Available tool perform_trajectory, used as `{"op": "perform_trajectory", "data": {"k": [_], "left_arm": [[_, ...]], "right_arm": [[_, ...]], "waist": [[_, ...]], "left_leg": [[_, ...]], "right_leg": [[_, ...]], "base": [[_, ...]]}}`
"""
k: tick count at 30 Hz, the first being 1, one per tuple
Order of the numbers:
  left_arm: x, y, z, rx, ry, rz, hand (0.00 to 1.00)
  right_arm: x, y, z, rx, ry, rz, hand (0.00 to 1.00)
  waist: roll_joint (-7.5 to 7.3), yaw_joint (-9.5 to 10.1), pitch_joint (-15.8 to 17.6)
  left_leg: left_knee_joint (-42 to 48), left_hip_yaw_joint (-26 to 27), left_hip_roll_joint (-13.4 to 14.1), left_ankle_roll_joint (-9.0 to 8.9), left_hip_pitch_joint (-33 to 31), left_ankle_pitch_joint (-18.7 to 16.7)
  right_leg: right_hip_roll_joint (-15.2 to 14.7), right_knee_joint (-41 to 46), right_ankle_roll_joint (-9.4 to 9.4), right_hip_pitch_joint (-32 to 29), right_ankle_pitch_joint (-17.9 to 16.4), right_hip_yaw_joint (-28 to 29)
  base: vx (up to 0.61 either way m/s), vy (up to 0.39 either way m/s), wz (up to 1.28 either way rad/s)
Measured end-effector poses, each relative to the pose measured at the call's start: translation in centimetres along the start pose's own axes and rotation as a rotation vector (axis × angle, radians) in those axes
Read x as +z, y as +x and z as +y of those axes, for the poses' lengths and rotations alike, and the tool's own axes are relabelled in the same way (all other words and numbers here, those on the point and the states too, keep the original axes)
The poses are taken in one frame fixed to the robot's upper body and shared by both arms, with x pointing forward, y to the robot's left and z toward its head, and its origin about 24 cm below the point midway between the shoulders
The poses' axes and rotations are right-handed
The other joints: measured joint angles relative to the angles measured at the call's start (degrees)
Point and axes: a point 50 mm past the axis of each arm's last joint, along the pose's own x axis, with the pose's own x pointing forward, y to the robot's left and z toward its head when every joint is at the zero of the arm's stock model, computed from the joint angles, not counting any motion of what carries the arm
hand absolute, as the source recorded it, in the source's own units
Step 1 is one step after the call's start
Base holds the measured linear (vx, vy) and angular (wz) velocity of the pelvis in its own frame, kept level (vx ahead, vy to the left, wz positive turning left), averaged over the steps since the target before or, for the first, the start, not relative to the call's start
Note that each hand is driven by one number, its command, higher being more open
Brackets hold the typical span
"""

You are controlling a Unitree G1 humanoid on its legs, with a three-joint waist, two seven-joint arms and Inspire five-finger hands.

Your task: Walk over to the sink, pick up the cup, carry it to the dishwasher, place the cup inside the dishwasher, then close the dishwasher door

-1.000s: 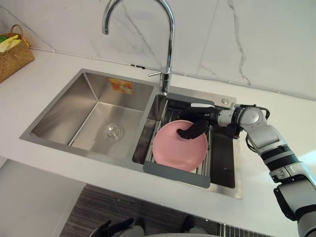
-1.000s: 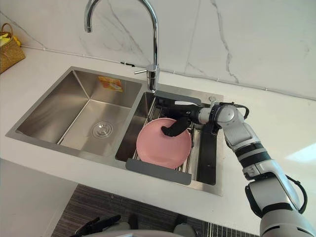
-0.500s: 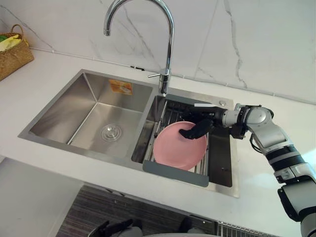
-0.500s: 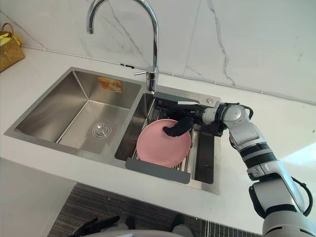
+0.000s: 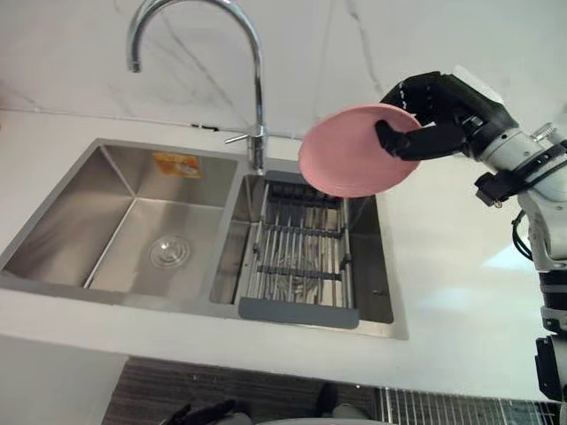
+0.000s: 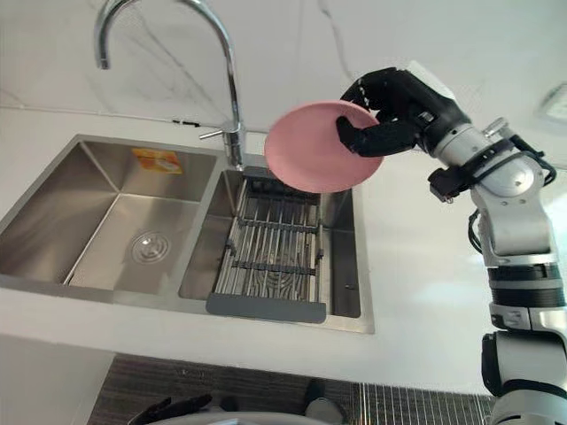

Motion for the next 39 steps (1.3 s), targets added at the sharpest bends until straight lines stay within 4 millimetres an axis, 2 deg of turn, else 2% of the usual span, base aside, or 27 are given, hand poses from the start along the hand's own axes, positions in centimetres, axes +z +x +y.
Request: {"op": "perform_trajectory", "data": {"k": [5, 7, 10, 12, 13, 15, 16, 17, 18, 20, 21, 22, 23, 26, 28, 29, 30, 31, 32, 33, 34, 35, 36, 37, 38, 39], "left_arm": [[-0.5, 0.1, -1.1, -0.013, -0.009, 0.0, 1.0], [-0.5, 0.2, -1.2, -0.013, -0.01, -0.003, 1.0], [-0.7, 0.2, -1.1, -0.01, -0.012, 0.002, 1.0], [-1.1, 0.2, -1.0, -0.004, -0.013, 0.011, 1.0], [-1.3, 0.2, -1.0, -0.001, -0.014, 0.015, 1.0], [-1.5, 0.2, -0.8, 0.004, -0.014, 0.022, 1.0], [-1.6, 0.2, -0.8, 0.004, -0.014, 0.024, 1.0], [-1.7, 0.2, -0.8, 0.005, -0.014, 0.031, 1.0], [-1.8, 0.2, -0.8, 0.006, -0.015, 0.034, 1.0], [-1.9, 0.2, -0.6, 0.009, -0.018, 0.058, 1.0], [-2.0, 0.2, -0.6, 0.01, -0.019, 0.066, 1.0], [-2.0, 0.2, -0.6, 0.016, -0.033, 0.077, 1.0], [-2.1, 0.2, -0.6, 0.023, -0.048, 0.088, 1.0], [-2.7, 0.1, -0.3, 0.052, -0.114, 0.143, 1.0], [-3.0, 0.1, -0.5, 0.056, -0.151, 0.16, 1.0], [-3.1, 0.1, -0.5, 0.064, -0.169, 0.162, 1.0], [-3.1, 0.1, -0.3, 0.073, -0.188, 0.161, 1.0], [-3.1, 0.1, -0.2, 0.079, -0.192, 0.161, 1.0], [-3.0, 0.1, -0.2, 0.087, -0.206, 0.157, 1.0], [-2.4, 0.2, -0.3, 0.087, -0.226, 0.138, 1.0], [-2.2, 0.2, -0.2, 0.093, -0.244, 0.13, 1.0], [-2.1, 0.3, -0.6, 0.088, -0.26, 0.126, 1.0], [-1.8, 0.4, -1.1, 0.076, -0.258, 0.107, 1.0], [-1.5, 0.5, -1.6, 0.063, -0.244, 0.096, 1.0], [-0.4, 0.6, -1.7, 0.05, -0.218, 0.06, 1.0], [0.0, 0.6, -1.9, 0.045, -0.191, 0.048, 1.0]], "right_arm": [[-2.2, -1.3, 0.8, -0.058, 0.064, 0.061, 0.0], [-2.8, -2.0, 0.7, -0.139, 0.107, 0.066, 0.0], [-4.1, -4.8, -0.3, -0.403, 0.247, 0.031, 0.0], [-5.0, -8.3, -0.8, -0.646, 0.344, 0.001, 0.0], [-5.2, -9.4, -0.8, -0.709, 0.362, -0.004, 0.0], [-6.2, -13.7, -0.9, -0.944, 0.447, -0.021, 0.0], [-6.5, -14.9, -0.9, -0.995, 0.473, -0.025, 0.0], [-7.1, -17.3, -0.7, -1.101, 0.51, -0.021, 0.0], [-7.4, -18.6, -0.4, -1.151, 0.524, -0.015, 0.0], [-8.5, -23.0, 1.3, -1.319, 0.591, 0.014, 0.0], [-8.7, -23.9, 1.9, -1.354, 0.606, 0.024, 0.0], [-9.1, -25.4, 3.0, -1.411, 0.638, 0.053, 0.0], [-9.4, -26.3, 3.8, -1.437, 0.668, 0.073, 0.0], [-10.2, -29.0, 6.9, -1.527, 0.778, 0.138, 0.0], [-10.3, -29.9, 8.0, -1.564, 0.824, 0.146, 0.0], [-10.5, -30.0, 9.0, -1.578, 0.868, 0.136, 0.0], [-11.0, -29.8, 10.1, -1.581, 0.915, 0.133, 0.0], [-11.3, -29.6, 10.7, -1.578, 0.936, 0.141, 0.0], [-12.0, -28.9, 11.8, -1.555, 0.985, 0.167, 0.0], [-12.7, -27.7, 12.7, -1.507, 1.037, 0.189, 0.0], [-13.2, -26.6, 13.4, -1.475, 1.082, 0.2, 0.0], [-14.3, -24.0, 15.2, -1.408, 1.187, 0.234, 0.0], [-14.7, -22.1, 17.2, -1.363, 1.286, 0.253, 0.0], [-14.7, -21.3, 17.9, -1.346, 1.325, 0.253, 0.0], [-14.6, -20.4, 19.2, -1.334, 1.383, 0.26, 0.0], [-14.7, -20.4, 19.9, -1.341, 1.401, 0.289, 0.0]], "waist": [[-0.06, -0.84, -0.2], [-0.07, -0.87, -0.2], [-0.07, -0.96, -0.2], [-0.08, -1.71, -0.4], [-0.06, -2.11, -0.4], [-0.1, -3.85, -0.6], [-0.09, -4.36, -0.6], [-0.11, -5.28, -0.6], [-0.17, -5.8, -0.5], [-0.67, -7.7, -0.4], [-0.68, -8.13, -0.3], [-0.65, -8.36, -0.3], [-0.59, -8.37, -0.2], [-0.42, -9.34, -0.1], [-0.17, -9.68, 0.4], [0.24, -9.7, 0.9], [0.17, -9.7, 1.0], [0.27, -9.69, 1.0], [0.3, -9.45, 0.9], [-0.08, -8.7, 1.3], [0.17, -8.54, 1.3], [0.91, -7.43, 1.2], [1.75, -5.41, 1.1], [1.91, -4.68, 1.5], [1.35, -4.05, 2.6], [1.47, -4.15, 3.0]], "left_leg": [[0.0, 1.5, -0.1, -0.04, 0.4, 0.0], [0.0, 2.6, -0.1, -0.05, 0.5, -0.1], [-0.1, 5.2, -0.1, -0.12, 1.6, -0.5], [0.0, 8.0, -0.1, -0.2, 2.6, -1.3], [0.1, 8.6, -0.1, -0.18, 2.7, -1.6], [1.2, 11.5, -0.3, -0.13, 2.8, -2.8], [1.4, 12.2, -0.3, -0.04, 2.8, -3.2], [2.1, 13.3, -0.5, 0.11, 2.6, -3.9], [2.5, 13.9, -0.6, 0.13, 2.5, -4.3], [5.0, 16.5, -1.0, 0.6, 0.8, -6.3], [5.7, 17.3, -1.0, 0.75, 0.4, -6.7], [6.9, 19.2, -1.1, 0.91, -0.1, -7.4], [7.6, 20.9, -0.9, 0.88, -0.3, -8.0], [9.0, 24.8, 0.1, 0.99, 0.5, -9.9], [9.1, 25.9, 0.5, 0.99, 0.9, -10.1], [9.3, 27.0, 1.1, 0.91, 1.0, -10.2], [9.9, 27.5, 1.6, 0.72, 0.8, -10.2], [10.4, 27.5, 2.0, 0.53, 0.6, -10.3], [12.2, 27.7, 2.8, -0.33, -0.5, -10.7], [16.0, 28.3, 3.5, -0.92, -2.4, -12.2], [17.3, 28.5, 4.4, -0.77, -3.5, -12.4], [17.4, 29.2, 5.8, 0.47, -4.6, -11.6], [15.9, 30.5, 7.3, 0.66, -4.4, -11.2], [15.6, 31.1, 7.9, -0.93, -4.4, -11.3], [15.8, 31.4, 8.0, -1.67, -4.2, -11.2], [15.8, 30.5, 7.9, -1.98, -3.8, -11.0]], "right_leg": [[0.2, 0.0, -0.29, -0.5, 0.4, 1.2], [0.4, 0.0, -0.36, -1.0, 0.6, 2.3], [0.8, 0.0, -0.42, -1.5, 1.1, 4.9], [1.0, 0.3, -0.42, -2.1, 1.4, 7.7], [1.1, 0.6, -0.41, -2.4, 1.4, 8.5], [1.1, 2.5, -0.18, -4.3, 1.1, 11.4], [1.1, 3.2, -0.04, -4.9, 0.9, 12.0], [0.9, 5.2, 0.13, -6.3, 0.2, 13.2], [0.8, 6.3, 0.27, -7.1, -0.2, 13.9], [0.3, 9.6, 0.5, -10.8, -1.2, 16.5], [0.2, 9.9, 0.71, -11.7, -1.6, 16.7], [-0.6, 10.2, 0.22, -13.0, -2.3, 14.9], [-1.4, 10.3, -0.05, -13.4, -2.4, 12.6], [-3.0, 11.2, -2.44, -13.7, -2.5, 6.2], [-4.1, 13.4, -4.14, -14.1, -3.6, 2.7], [-5.6, 18.5, -6.38, -15.7, -5.8, 0.3], [-7.0, 25.3, -5.95, -17.1, -8.3, -1.2], [-7.2, 27.9, -5.62, -17.1, -9.5, -1.6], [-7.3, 30.9, -4.67, -16.7, -12.8, -2.1], [-6.5, 28.5, -3.43, -16.9, -13.1, -3.4], [-5.0, 26.2, -3.23, -16.8, -11.9, -3.0], [-1.3, 18.7, -4.1, -15.5, -7.4, -2.0], [2.3, 8.6, -4.41, -12.1, -3.2, -1.2], [2.3, 8.5, -4.99, -11.9, -3.7, -2.3], [1.0, 11.7, -4.84, -12.9, -5.2, -4.7], [0.9, 11.7, -4.52, -12.5, -5.2, -5.4]], "base": [[-0.03, -0.005, -0.14], [-0.03, 0.002, -0.3], [-0.03, 0.005, -0.46], [-0.02, 0.031, -0.63], [-0.02, 0.039, -0.61], [-0.02, 0.044, -0.63], [-0.04, 0.05, -0.61], [-0.04, 0.038, -0.44], [-0.06, 0.05, -0.55], [-0.07, 0.042, -0.54], [-0.07, 0.031, -0.63], [-0.05, 0.046, -0.76], [-0.05, 0.063, -1.0], [0.0, 0.029, -0.68], [0.02, -0.005, -0.31], [0.04, -0.027, -0.27], [0.05, -0.047, -0.2], [0.09, -0.098, -0.1], [0.14, -0.142, -0.21], [0.15, -0.173, -0.31], [0.09, -0.143, -0.62], [0.01, -0.132, -0.87], [-0.03, -0.089, -0.89], [-0.02, -0.066, -0.64], [-0.03, -0.035, -0.06], [-0.03, -0.037, 0.09]]}}
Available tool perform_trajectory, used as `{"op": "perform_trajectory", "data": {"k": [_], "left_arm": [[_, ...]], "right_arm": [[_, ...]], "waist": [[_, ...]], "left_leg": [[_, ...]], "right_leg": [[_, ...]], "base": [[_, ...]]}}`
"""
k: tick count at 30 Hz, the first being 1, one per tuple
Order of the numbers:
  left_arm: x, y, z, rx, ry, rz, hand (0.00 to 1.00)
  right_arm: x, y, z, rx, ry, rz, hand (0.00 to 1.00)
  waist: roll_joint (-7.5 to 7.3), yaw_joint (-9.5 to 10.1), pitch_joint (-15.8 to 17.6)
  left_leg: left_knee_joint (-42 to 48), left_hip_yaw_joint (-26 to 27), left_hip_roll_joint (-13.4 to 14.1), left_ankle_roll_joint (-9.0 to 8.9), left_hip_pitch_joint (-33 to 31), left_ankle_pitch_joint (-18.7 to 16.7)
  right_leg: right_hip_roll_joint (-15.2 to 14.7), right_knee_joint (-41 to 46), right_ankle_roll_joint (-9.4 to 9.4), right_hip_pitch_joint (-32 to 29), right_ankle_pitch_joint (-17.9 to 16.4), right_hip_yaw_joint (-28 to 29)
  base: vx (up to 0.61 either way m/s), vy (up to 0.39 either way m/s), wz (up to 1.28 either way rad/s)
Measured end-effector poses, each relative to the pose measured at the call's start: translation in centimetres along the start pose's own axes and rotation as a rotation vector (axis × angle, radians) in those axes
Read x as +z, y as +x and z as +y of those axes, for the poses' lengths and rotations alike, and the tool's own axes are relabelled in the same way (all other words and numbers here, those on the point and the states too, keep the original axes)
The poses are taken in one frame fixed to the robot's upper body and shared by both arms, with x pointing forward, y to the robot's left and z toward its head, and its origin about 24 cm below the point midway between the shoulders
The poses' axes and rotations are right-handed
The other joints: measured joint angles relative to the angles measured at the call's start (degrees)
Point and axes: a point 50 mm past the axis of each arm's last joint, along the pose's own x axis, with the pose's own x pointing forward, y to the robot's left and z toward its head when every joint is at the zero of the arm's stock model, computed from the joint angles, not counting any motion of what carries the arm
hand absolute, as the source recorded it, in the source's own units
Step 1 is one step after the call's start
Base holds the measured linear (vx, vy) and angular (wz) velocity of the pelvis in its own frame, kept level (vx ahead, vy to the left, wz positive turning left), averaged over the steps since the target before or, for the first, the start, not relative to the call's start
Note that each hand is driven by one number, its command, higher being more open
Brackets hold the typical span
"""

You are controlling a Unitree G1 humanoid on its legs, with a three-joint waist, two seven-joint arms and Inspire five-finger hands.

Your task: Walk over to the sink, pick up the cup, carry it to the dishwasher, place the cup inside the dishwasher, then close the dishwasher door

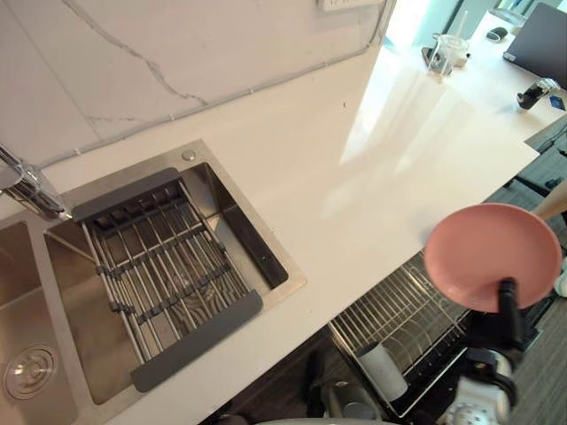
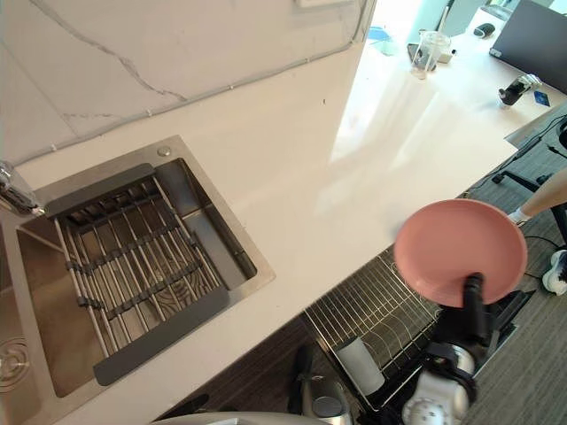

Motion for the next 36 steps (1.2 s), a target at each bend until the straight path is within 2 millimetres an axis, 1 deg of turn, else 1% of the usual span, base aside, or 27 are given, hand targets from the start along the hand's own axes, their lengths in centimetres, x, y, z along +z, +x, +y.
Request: {"op": "perform_trajectory", "data": {"k": [2, 4, 7, 10, 13, 15, 20, 22, 26, 28, 31, 34, 35, 36], "left_arm": [[-0.1, 0.0, -0.2, -0.005, 0.017, 0.003, 1.0], [-0.1, 0.0, -0.2, -0.005, 0.015, 0.0, 1.0], [0.0, 0.0, -0.3, -0.009, 0.021, -0.002, 1.0], [0.4, -0.1, -1.0, -0.033, 0.038, -0.027, 1.0], [0.9, -0.2, -1.7, -0.055, 0.035, -0.05, 1.0], [0.9, -0.2, -2.0, -0.063, 0.035, -0.051, 1.0], [1.3, -0.1, -2.5, -0.07, 0.052, -0.061, 1.0], [1.4, -0.1, -2.5, -0.069, 0.059, -0.059, 1.0], [1.4, -0.1, -2.6, -0.066, 0.063, -0.046, 1.0], [1.5, -0.1, -2.7, -0.066, 0.068, -0.043, 1.0], [1.7, 0.0, -3.0, -0.071, 0.08, -0.036, 1.0], [1.8, 0.0, -3.3, -0.077, 0.102, -0.037, 1.0], [1.8, 0.0, -3.5, -0.081, 0.103, -0.038, 1.0], [1.9, 0.0, -3.6, -0.083, 0.103, -0.039, 1.0]], "right_arm": [[-0.2, -0.3, -0.4, -0.025, -0.01, 0.012, 0.0], [-0.2, -0.5, -0.8, -0.046, -0.018, 0.014, 0.0], [-0.2, -0.9, -2.1, -0.12, -0.036, 0.02, 0.0], [-0.3, -1.3, -3.2, -0.191, -0.071, 0.026, 0.0], [-0.6, -1.5, -4.1, -0.279, -0.116, 0.037, 0.0], [-1.0, -1.8, -4.3, -0.325, -0.174, 0.05, 0.0], [-1.7, -2.1, -4.8, -0.4, -0.233, 0.071, 0.0], [-1.9, -2.3, -5.2, -0.429, -0.258, 0.079, 0.0], [-2.6, -3.1, -7.0, -0.526, -0.289, 0.114, 0.0], [-2.9, -3.4, -7.6, -0.558, -0.303, 0.133, 0.0], [-3.2, -3.5, -7.8, -0.591, -0.343, 0.14, 0.0], [-3.9, -3.5, -8.2, -0.645, -0.345, 0.162, 0.0], [-4.1, -3.5, -8.4, -0.668, -0.342, 0.169, 1.0], [-4.3, -3.5, -8.5, -0.683, -0.322, 0.172, 1.0]], "waist": [[0.5, 0.29, -0.2], [0.44, 0.29, 0.1], [0.65, 0.67, 0.3], [1.31, 1.08, 0.7], [2.01, 1.48, 1.1], [2.57, 1.65, 1.5], [2.81, 3.07, 1.6], [2.81, 3.14, 1.6], [2.89, 3.19, 1.8], [3.07, 3.25, 2.0], [3.69, 3.28, 2.5], [3.96, 3.31, 2.7], [4.11, 3.44, 2.7], [4.2, 3.49, 2.8]], "left_leg": [[-1.1, -0.1, -0.5, -0.09, 0.1, 1.0], [-2.6, -0.2, -1.1, 0.11, 0.3, 2.2], [-3.4, -1.2, -1.8, 0.3, 1.1, 3.4], [-4.8, -3.4, -2.6, 0.37, 1.4, 4.7], [-5.1, -4.8, -2.8, 0.38, 0.6, 4.9], [-5.6, -5.9, -2.9, 0.31, 0.5, 4.9], [-6.7, -7.1, -3.3, 0.19, 1.0, 5.0], [-6.9, -7.1, -3.6, 0.2, 1.2, 5.0], [-7.2, -7.1, -3.9, 0.27, 1.7, 4.9], [-7.2, -7.4, -3.9, 0.28, 1.8, 4.9], [-7.2, -9.4, -4.0, 0.28, 1.8, 4.9], [-7.2, -10.3, -4.1, 0.29, 2.2, 4.9], [-7.2, -10.7, -4.1, 0.29, 2.4, 4.9], [-7.2, -11.0, -4.1, 0.29, 2.5, 4.9]], "right_leg": [[1.1, -3.2, -0.13, 1.2, 1.8, 0.1], [1.3, -5.0, -0.17, 1.6, 2.7, 0.0], [1.0, -6.0, 0.02, 3.2, 3.0, -0.4], [0.9, -8.7, 0.17, 5.0, 3.9, -1.6], [1.3, -11.7, 0.35, 5.8, 5.4, -2.6], [1.2, -11.8, 0.36, 6.0, 5.4, -3.4], [1.1, -12.0, 0.52, 6.7, 5.6, -4.0], [1.0, -12.0, 0.59, 6.9, 5.7, -3.9], [0.9, -12.0, 0.27, 6.9, 6.1, -3.3], [1.0, -12.0, 0.23, 6.9, 6.2, -3.0], [1.1, -12.0, 0.23, 7.0, 6.1, -3.0], [1.1, -12.0, 0.23, 7.7, 6.0, -3.5], [1.0, -12.0, 0.27, 8.2, 6.0, -3.8], [1.0, -12.0, 0.29, 8.4, 6.0, -4.0]], "base": [[-0.01, -0.038, 0.03], [-0.02, 0.002, 0.03], [-0.05, 0.031, 0.1], [-0.07, 0.027, 0.18], [-0.09, 0.05, 0.19], [-0.09, 0.091, 0.19], [-0.08, 0.108, 0.11], [-0.06, 0.104, 0.01], [-0.03, 0.092, -0.05], [-0.03, 0.086, -0.09], [-0.04, 0.081, -0.01], [-0.05, 0.084, 0.09], [-0.06, 0.082, 0.12], [-0.08, 0.099, 0.16]]}}
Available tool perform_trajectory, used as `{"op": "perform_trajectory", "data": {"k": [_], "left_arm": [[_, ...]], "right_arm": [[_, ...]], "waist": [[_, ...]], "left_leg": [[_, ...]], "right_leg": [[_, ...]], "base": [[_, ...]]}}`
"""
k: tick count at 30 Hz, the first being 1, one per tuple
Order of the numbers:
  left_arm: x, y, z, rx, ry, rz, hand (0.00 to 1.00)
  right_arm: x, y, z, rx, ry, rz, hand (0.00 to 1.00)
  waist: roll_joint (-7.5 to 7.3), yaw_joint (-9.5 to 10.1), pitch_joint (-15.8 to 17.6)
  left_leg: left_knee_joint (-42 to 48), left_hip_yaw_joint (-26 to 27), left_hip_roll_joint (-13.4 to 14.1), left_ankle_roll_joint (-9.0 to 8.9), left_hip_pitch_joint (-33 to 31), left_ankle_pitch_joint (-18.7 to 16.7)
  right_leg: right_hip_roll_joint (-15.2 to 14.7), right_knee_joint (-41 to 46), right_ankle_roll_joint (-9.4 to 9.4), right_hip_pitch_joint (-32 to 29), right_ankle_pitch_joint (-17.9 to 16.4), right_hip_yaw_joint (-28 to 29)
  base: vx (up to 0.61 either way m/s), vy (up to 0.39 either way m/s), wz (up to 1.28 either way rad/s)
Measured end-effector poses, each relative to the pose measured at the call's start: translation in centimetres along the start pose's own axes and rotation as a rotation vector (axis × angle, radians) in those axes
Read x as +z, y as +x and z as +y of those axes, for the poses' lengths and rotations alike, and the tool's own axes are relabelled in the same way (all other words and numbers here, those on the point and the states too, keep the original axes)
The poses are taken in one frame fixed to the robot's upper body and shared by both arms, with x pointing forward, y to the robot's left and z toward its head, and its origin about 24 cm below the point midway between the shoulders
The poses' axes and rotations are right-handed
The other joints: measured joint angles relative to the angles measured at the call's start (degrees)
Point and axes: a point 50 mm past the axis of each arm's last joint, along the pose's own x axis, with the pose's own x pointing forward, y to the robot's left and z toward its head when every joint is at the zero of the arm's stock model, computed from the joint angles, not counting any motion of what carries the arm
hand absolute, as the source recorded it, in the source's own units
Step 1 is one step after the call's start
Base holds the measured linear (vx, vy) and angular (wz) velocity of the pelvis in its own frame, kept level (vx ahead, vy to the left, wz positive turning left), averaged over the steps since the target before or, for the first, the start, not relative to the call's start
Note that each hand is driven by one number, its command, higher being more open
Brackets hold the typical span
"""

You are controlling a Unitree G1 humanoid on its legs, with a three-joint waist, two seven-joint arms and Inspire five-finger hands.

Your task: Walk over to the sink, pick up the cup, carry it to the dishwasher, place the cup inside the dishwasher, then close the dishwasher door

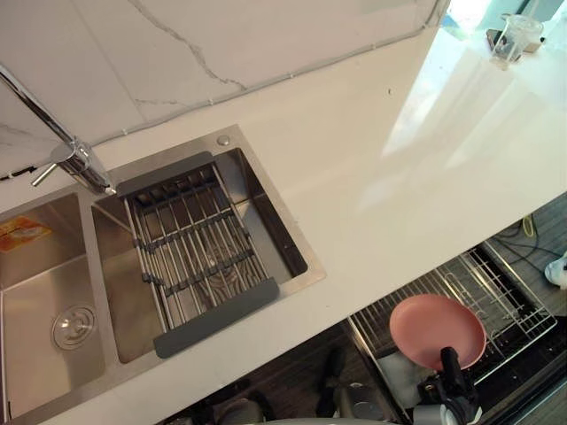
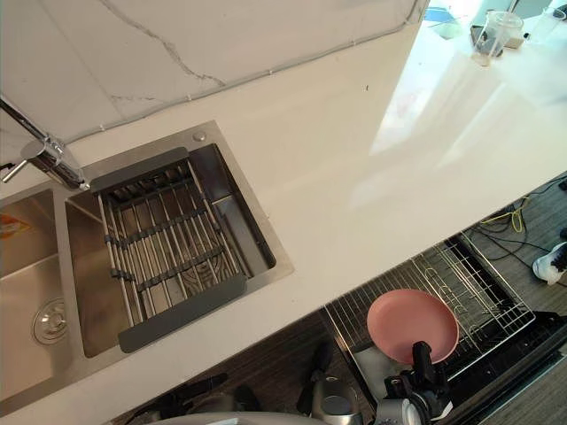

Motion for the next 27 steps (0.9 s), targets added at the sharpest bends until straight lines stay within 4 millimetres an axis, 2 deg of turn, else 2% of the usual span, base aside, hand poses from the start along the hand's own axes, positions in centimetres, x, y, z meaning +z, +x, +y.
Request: {"op": "perform_trajectory", "data": {"k": [4, 7, 12, 15, 18, 20, 24, 27], "left_arm": [[0.2, 0.0, -0.3, -0.007, 0.0, -0.005, 1.0], [0.3, 0.0, -0.3, -0.008, 0.0, -0.008, 1.0], [0.4, 0.0, -0.4, -0.011, 0.019, -0.016, 1.0], [0.4, 0.0, -0.6, -0.018, 0.025, -0.02, 1.0], [0.4, 0.0, -0.8, -0.022, 0.023, -0.019, 1.0], [0.4, 0.0, -0.9, -0.025, 0.021, -0.016, 1.0], [0.4, 0.0, -0.8, -0.018, 0.032, -0.021, 1.0], [0.1, 0.0, -0.7, -0.013, 0.013, -0.017, 1.0]], "right_arm": [[-0.2, 0.2, 0.2, -0.06, 0.067, 0.018, 1.0], [0.3, 0.4, 0.7, -0.109, 0.144, -0.004, 1.0], [1.7, 0.6, 1.5, -0.148, 0.234, -0.068, 1.0], [3.3, 0.5, 2.4, -0.134, 0.318, -0.118, 1.0], [6.5, -0.6, 4.0, -0.03, 0.442, -0.209, 1.0], [10.0, -2.4, 5.6, 0.121, 0.529, -0.301, 1.0], [14.7, -5.4, 7.5, 0.383, 0.607, -0.444, 1.0], [16.9, -7.6, 8.1, 0.547, 0.614, -0.529, 1.0]], "waist": [[0.1, 0.71, 0.0], [0.12, 1.1, 0.0], [0.6, 1.11, 0.3], [1.18, 1.09, 0.5], [1.71, 0.92, 0.5], [1.79, 0.8, 0.4], [1.77, 0.3, 0.4], [1.71, -0.75, 0.5]], "left_leg": [[-0.5, -1.4, -0.2, 0.02, 0.1, 0.0], [-0.6, -2.2, -0.2, 0.05, 0.2, 0.0], [-0.8, -3.5, -0.3, 0.11, 0.3, 0.0], [-1.1, -4.3, -0.4, 0.14, 0.2, 0.0], [-1.3, -4.4, -0.6, 0.18, 0.2, 0.1], [-1.5, -4.9, -0.7, 0.69, -0.1, 0.6], [-1.8, -5.0, -1.0, 1.1, -0.5, 1.6], [-2.0, -4.4, -1.0, 1.26, 0.0, 1.7]], "right_leg": [[-0.2, 0.0, 0.23, 0.4, -0.2, -0.8], [-0.3, 0.0, 0.24, 0.8, -0.2, -1.3], [-0.4, 0.0, 0.22, 1.1, -0.1, -1.9], [-0.4, 0.0, 0.3, 1.1, -0.2, -2.1], [-0.2, 0.0, 0.38, 1.1, -0.3, -2.1], [-0.4, 0.1, 0.38, 0.6, -0.3, -1.9], [-0.4, 0.3, 0.3, 0.0, -0.2, -1.6], [-0.2, 0.2, 0.28, -0.1, -0.2, -0.4]], "base": [[-0.07, 0.067, 0.11], [-0.05, 0.053, 0.08], [-0.03, 0.043, 0.06], [-0.01, 0.043, 0.04], [-0.01, 0.044, 0.0], [-0.02, 0.037, -0.03], [-0.01, 0.019, -0.01], [-0.04, 0.043, -0.19]]}}
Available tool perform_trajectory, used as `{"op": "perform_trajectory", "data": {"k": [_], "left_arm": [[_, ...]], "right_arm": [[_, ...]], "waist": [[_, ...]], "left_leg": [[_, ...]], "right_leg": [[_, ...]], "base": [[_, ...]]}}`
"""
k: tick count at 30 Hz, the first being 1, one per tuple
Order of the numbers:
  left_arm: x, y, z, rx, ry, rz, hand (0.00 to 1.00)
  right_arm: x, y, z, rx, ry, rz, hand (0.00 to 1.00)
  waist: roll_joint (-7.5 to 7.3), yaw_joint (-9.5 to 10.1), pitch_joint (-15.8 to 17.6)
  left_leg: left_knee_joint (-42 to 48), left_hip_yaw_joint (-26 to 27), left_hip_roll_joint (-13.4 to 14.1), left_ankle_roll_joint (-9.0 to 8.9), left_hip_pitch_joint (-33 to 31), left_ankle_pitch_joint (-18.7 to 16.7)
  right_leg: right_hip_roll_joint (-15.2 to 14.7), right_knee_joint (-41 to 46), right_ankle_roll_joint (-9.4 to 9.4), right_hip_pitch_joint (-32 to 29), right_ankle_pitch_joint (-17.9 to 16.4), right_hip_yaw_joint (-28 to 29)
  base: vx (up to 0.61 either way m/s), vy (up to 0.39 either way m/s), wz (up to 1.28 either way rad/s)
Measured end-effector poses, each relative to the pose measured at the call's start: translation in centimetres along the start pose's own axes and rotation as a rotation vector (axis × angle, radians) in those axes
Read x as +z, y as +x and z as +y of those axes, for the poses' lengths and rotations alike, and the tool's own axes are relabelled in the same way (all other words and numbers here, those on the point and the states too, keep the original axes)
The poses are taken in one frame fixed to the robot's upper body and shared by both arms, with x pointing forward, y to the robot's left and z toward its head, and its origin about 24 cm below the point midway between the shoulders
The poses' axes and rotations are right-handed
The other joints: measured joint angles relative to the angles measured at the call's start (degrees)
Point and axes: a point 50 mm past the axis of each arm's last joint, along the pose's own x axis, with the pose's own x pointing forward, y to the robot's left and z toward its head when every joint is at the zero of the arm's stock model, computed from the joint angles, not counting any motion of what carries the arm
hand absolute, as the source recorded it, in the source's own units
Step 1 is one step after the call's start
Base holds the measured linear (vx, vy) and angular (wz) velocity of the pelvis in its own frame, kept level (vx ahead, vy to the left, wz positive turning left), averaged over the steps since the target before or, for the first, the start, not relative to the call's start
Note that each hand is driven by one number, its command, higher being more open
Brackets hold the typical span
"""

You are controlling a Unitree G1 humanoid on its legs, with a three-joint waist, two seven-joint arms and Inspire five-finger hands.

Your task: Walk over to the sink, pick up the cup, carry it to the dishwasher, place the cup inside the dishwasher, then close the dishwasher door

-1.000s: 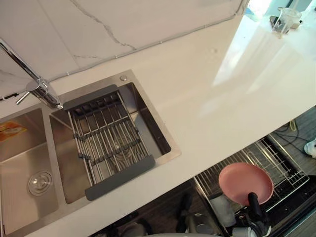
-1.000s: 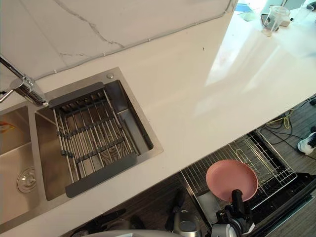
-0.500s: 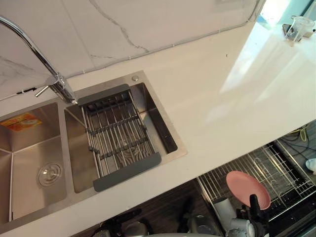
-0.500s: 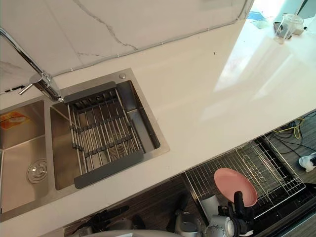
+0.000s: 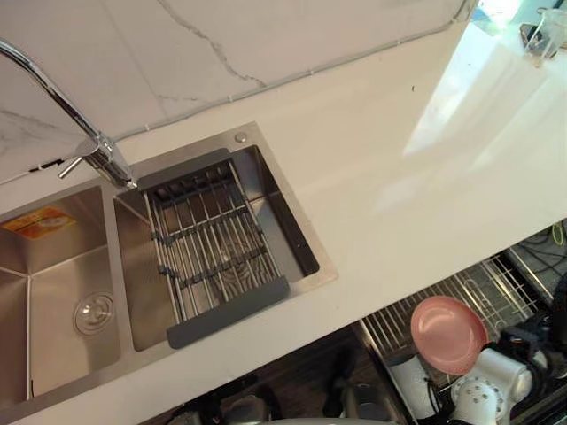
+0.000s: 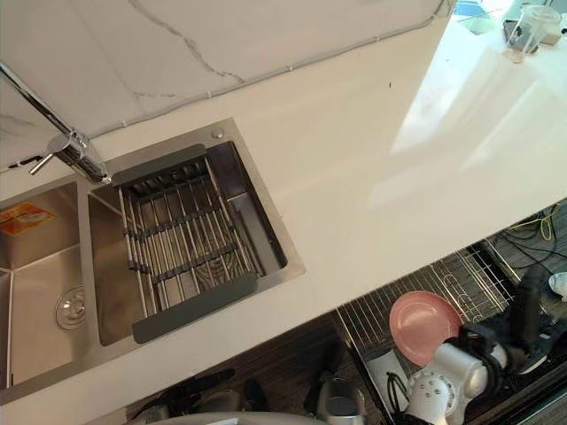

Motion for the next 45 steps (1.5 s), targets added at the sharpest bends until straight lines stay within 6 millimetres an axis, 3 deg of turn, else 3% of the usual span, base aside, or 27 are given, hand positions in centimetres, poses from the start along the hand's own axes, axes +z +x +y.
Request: {"op": "perform_trajectory", "data": {"k": [3, 6, 9, 11, 12, 15, 18, 20, 21, 23, 34, 39, 45], "left_arm": [[-0.1, 0.0, -0.3, -0.009, -0.002, -0.007, 1.0], [-0.3, 0.0, -0.5, -0.014, -0.008, -0.004, 1.0], [-0.5, 0.1, -0.4, -0.012, -0.016, 0.0, 1.0], [-0.8, 0.1, -0.2, -0.008, -0.033, 0.017, 1.0], [-0.9, 0.1, -0.2, -0.006, -0.038, 0.023, 1.0], [-1.2, 0.1, -0.2, -0.003, -0.064, 0.051, 1.0], [-1.4, 0.1, -0.3, 0.0, -0.063, 0.063, 1.0], [-1.4, 0.1, -0.3, 0.0, -0.063, 0.066, 1.0], [-1.4, 0.1, -0.4, 0.003, -0.063, 0.065, 1.0], [-1.1, 0.1, -0.6, 0.003, -0.061, 0.055, 1.0], [-0.6, 0.0, -0.7, -0.008, -0.041, 0.012, 1.0], [-0.4, 0.0, -0.7, -0.025, -0.036, 0.003, 1.0], [-0.8, -0.1, 0.0, -0.012, -0.034, 0.008, 1.0]], "right_arm": [[1.9, 0.3, 0.1, 0.054, -0.057, -0.08, 1.0], [3.4, 1.1, -1.1, -0.018, -0.141, -0.167, 1.0], [4.9, 2.1, -4.7, -0.239, -0.255, -0.251, 1.0], [5.7, 2.0, -8.7, -0.457, -0.294, -0.291, 1.0], [5.8, 1.9, -9.7, -0.505, -0.308, -0.289, 1.0], [5.1, -0.3, -15.9, -0.747, -0.27, -0.214, 1.0], [2.7, -2.7, -18.5, -0.809, -0.162, -0.103, 1.0], [0.8, -3.3, -18.6, -0.776, -0.158, -0.005, 1.0], [-1.2, -3.2, -17.7, -0.684, -0.146, 0.094, 1.0], [-3.0, -3.4, -16.6, -0.584, -0.17, 0.188, 1.0], [-5.5, -4.9, -16.0, -0.363, -0.239, 0.464, 1.0], [-6.1, -4.0, -15.2, -0.288, -0.25, 0.536, 1.0], [-8.5, -2.2, -12.7, -0.189, -0.258, 0.605, 1.0]], "waist": [[-0.18, -0.64, -0.1], [-0.29, -1.9, -0.2], [-0.68, -3.03, -0.6], [-0.7, -3.89, -0.7], [-0.73, -4.26, -0.8], [-0.63, -5.27, -1.5], [-0.6, -5.29, -2.0], [-0.58, -5.26, -2.0], [-0.52, -4.99, -2.0], [-0.65, -3.87, -2.1], [-0.7, -1.96, -2.2], [-0.7, -0.16, -2.4], [-0.56, 1.62, -3.6]], "left_leg": [[-0.6, 0.6, 0.0, -0.1, 0.0, 0.1], [-0.9, 0.8, 0.0, -0.17, 0.0, 0.1], [-1.1, 1.5, -0.1, -0.18, -0.1, 0.1], [-1.2, 2.1, -0.1, -0.19, 0.0, 0.1], [-1.2, 2.2, -0.1, -0.2, 0.0, 0.1], [-1.7, 2.4, -0.1, -0.48, 0.1, 0.3], [-1.9, 2.4, -0.2, -0.56, 0.3, 0.2], [-2.1, 2.4, -0.4, -0.61, 0.3, 0.2], [-2.2, 2.3, -0.5, -0.6, 0.3, 0.1], [-1.9, 2.0, -0.6, -0.5, 0.1, -0.2], [-1.6, -4.5, -0.3, -0.52, -1.5, 0.5], [-2.2, -8.2, -1.0, -0.07, -1.5, 1.3], [-3.7, -12.5, -1.7, 0.26, -2.2, 3.3]], "right_leg": [[0.3, 0.0, -0.02, -0.9, 0.0, 1.2], [0.2, 0.0, 0.01, -1.3, 0.1, 1.5], [0.3, 0.1, 0.09, -1.7, 0.1, 2.2], [0.3, 0.1, 0.09, -1.9, 0.1, 2.6], [0.3, 0.1, 0.09, -1.9, 0.1, 2.6], [0.3, 0.1, 0.08, -1.9, 0.1, 2.3], [0.2, 0.1, -0.02, -1.8, 0.1, 2.2], [0.0, 0.1, -0.11, -1.8, 0.1, 2.1], [-0.2, 0.1, -0.09, -1.8, 0.3, 2.1], [-0.4, 0.1, 0.06, -1.7, 0.5, 1.9], [-1.0, 0.1, -0.06, 0.2, 0.6, -4.0], [-1.9, 0.1, 0.43, 2.1, 0.1, -7.8], [-2.7, 0.1, 0.82, 3.4, -0.4, -12.2]], "base": [[-0.06, 0.063, -0.2], [-0.04, 0.059, -0.08], [-0.04, 0.069, -0.11], [-0.04, 0.06, -0.11], [-0.03, 0.06, -0.03], [-0.04, 0.073, 0.02], [-0.05, 0.063, 0.01], [-0.08, 0.078, 0.02], [-0.09, 0.082, 0.02], [-0.09, 0.072, 0.07], [-0.01, 0.042, 0.27], [0.01, 0.037, 0.43], [-0.03, 0.0, 0.36]]}}
